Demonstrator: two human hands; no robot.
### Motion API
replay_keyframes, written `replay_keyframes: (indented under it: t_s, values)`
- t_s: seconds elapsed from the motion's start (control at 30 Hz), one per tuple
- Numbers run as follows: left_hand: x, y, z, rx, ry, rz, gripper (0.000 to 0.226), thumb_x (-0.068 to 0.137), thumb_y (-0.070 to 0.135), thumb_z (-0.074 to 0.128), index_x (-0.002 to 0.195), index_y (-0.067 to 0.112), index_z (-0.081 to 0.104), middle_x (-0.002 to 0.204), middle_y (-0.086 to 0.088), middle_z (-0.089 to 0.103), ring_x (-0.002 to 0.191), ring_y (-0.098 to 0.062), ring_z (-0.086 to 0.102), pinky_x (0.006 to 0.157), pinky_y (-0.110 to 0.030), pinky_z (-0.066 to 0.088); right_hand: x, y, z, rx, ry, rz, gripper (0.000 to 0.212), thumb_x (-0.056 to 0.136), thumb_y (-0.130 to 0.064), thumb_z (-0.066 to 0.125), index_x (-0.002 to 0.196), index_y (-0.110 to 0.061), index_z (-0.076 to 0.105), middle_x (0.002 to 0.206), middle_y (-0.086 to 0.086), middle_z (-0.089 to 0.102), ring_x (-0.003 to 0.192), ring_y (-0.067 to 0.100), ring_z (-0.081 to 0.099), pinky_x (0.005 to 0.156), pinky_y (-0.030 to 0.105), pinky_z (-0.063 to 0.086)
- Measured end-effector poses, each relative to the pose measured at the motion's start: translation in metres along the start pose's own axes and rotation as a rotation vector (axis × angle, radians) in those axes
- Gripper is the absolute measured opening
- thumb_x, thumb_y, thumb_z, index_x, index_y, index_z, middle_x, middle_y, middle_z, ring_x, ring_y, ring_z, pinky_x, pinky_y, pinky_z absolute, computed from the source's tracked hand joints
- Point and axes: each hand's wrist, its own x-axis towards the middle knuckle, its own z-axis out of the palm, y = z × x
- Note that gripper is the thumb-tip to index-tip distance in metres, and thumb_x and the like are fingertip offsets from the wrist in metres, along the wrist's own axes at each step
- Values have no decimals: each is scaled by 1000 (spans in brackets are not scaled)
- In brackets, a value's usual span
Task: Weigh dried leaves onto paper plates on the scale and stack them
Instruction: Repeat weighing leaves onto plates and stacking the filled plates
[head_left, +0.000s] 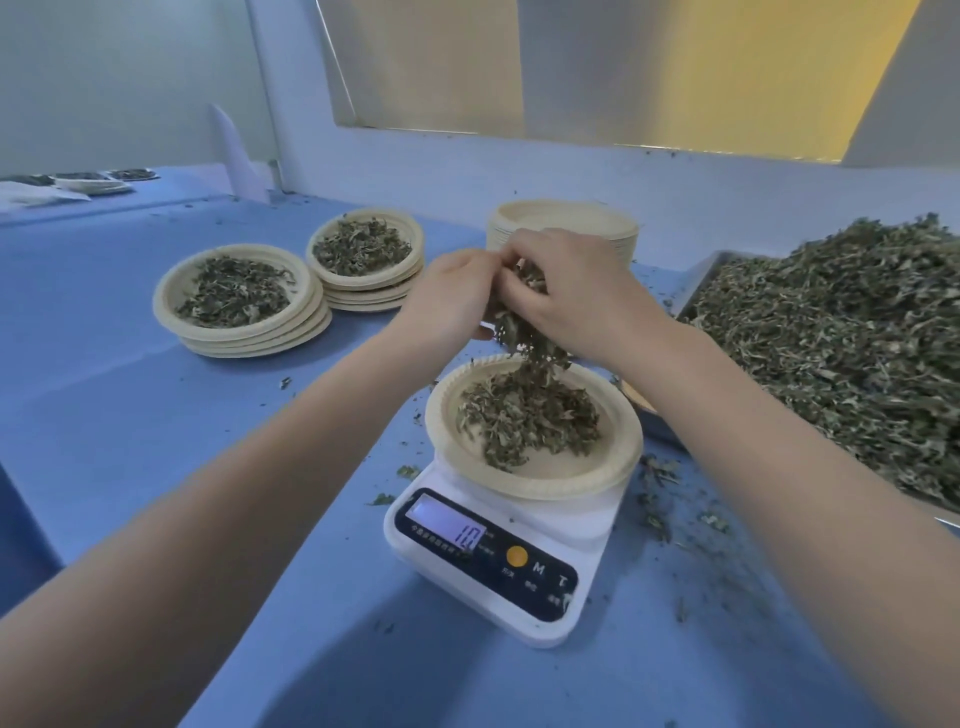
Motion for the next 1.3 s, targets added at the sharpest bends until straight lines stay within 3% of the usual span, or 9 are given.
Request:
replay_keyframes:
  t_s: [0.3,0.47,0.6,0.77,0.87,0.97,1.07,1.23,1.3]
  values:
    - [-10,0,-4,-48,-25,-32,30,99,18,36,77,22,56,68,4,52,61,-8,54,66,-30,55,-2,-5,4,59,2,17,19,92,-26,52,96,-13,66,93,5,68,87,20,57,69,28,33]
    - [-15,-1,-4,-105,-68,-83,28,99,21,39,79,18,59,70,0,55,47,-4,56,52,-22,54,-6,-5,5,88,-19,56,21,93,-29,52,98,-15,66,93,3,68,86,19,59,75,32,40]
    - [-17,0,0,-196,-151,-127,28,98,31,43,84,20,64,81,-2,62,72,-20,64,67,-38,58,-8,-5,4,119,-6,102,23,93,-32,51,101,-14,64,92,4,68,86,20,59,78,35,41]
    - [-13,-1,9,-207,-235,-112,24,97,35,44,86,24,63,79,4,58,75,-12,56,58,-29,50,-10,-1,-1,128,3,118,20,92,-25,55,99,-8,61,94,10,66,89,25,57,75,34,38]
    - [-13,2,9,-293,-365,-95,11,77,21,56,72,20,65,70,3,59,62,-12,57,58,-28,49,-11,2,-5,140,34,152,20,93,-25,54,101,-8,62,96,9,67,92,25,58,80,35,40]
    - [-14,0,7,-201,-477,-18,20,67,1,56,85,10,58,63,4,57,56,-8,54,55,-21,47,-14,3,-3,183,81,204,24,95,-31,50,97,-12,64,89,5,68,87,21,60,80,35,42]
    - [-16,-5,10,-63,-402,22,29,78,-8,65,100,8,57,76,0,63,65,-6,63,63,-21,55,-16,2,0,184,74,209,27,96,-36,47,95,-15,63,88,3,67,87,19,59,80,37,43]
    - [-17,-13,6,91,-313,9,12,80,-4,66,92,-1,63,81,-10,66,74,-18,63,77,-35,55,-17,4,3,159,80,184,25,96,-38,47,82,-21,58,72,-3,61,74,15,56,68,31,40]
    - [-17,-16,1,193,-306,-5,8,80,2,69,88,4,67,79,-6,68,74,-15,63,75,-37,53,-15,8,1,173,115,198,26,97,-34,47,79,-18,56,65,-4,56,61,12,50,60,23,35]
